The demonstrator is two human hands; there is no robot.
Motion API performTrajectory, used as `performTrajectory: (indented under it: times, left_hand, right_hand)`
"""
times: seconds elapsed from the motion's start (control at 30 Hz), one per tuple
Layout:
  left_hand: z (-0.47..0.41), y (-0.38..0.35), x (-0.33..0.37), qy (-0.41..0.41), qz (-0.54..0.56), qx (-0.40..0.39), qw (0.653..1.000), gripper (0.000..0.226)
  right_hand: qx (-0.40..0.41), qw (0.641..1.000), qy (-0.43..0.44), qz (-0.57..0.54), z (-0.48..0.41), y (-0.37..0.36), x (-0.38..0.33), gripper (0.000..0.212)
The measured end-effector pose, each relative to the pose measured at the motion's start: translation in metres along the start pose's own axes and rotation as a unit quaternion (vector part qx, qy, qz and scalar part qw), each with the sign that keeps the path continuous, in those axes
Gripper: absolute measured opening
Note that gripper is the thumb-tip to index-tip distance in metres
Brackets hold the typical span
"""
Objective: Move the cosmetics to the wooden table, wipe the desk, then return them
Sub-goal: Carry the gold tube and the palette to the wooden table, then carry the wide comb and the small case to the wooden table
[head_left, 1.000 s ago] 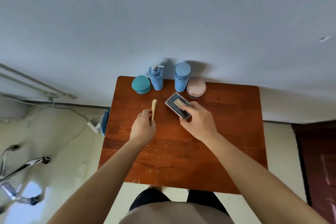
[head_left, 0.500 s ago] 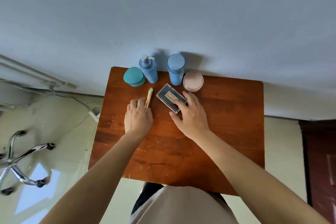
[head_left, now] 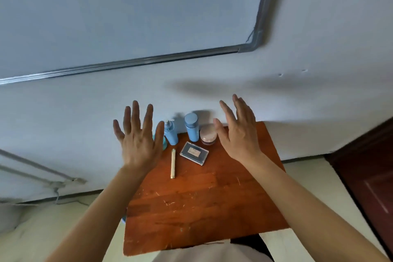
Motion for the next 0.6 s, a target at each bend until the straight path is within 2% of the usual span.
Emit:
performTrajectory:
  times: [0.17,0.37,0.5,0.6]
  left_hand:
    - [-0.007,0.019,0.038,-0.127,0.041,0.035,0.99,0.062]
    - [0.021,-0.007,0.152,-0.256,0.073,-0.021,0.964,0.062]
    - [0.09,0.0,0.26,-0.377,0.1,-0.046,0.92,0.062]
    - [0.16,0.019,0.331,-0.471,0.104,-0.036,0.875,0.062]
  right_hand:
    - [0.038,0.992,-0.096,0.067,0.053,0.043,0.018,0.061]
    - [0.068,0.958,-0.238,0.146,0.177,0.104,0.064,0.064]
    - [0.113,0.913,-0.341,0.195,0.291,0.17,0.088,0.063]
    - [0.16,0.874,-0.402,0.22,0.382,0.214,0.095,0.061]
Point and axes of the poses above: each hand's wrist, its own z-axis away from the middle knuckle, its own y-axis out of the back of the hand, x = y × z, the point moved 9 cm from there along -z, towards the middle knuckle, and after that the axes turned 10 degrees about -x, right-handed, at the moved point
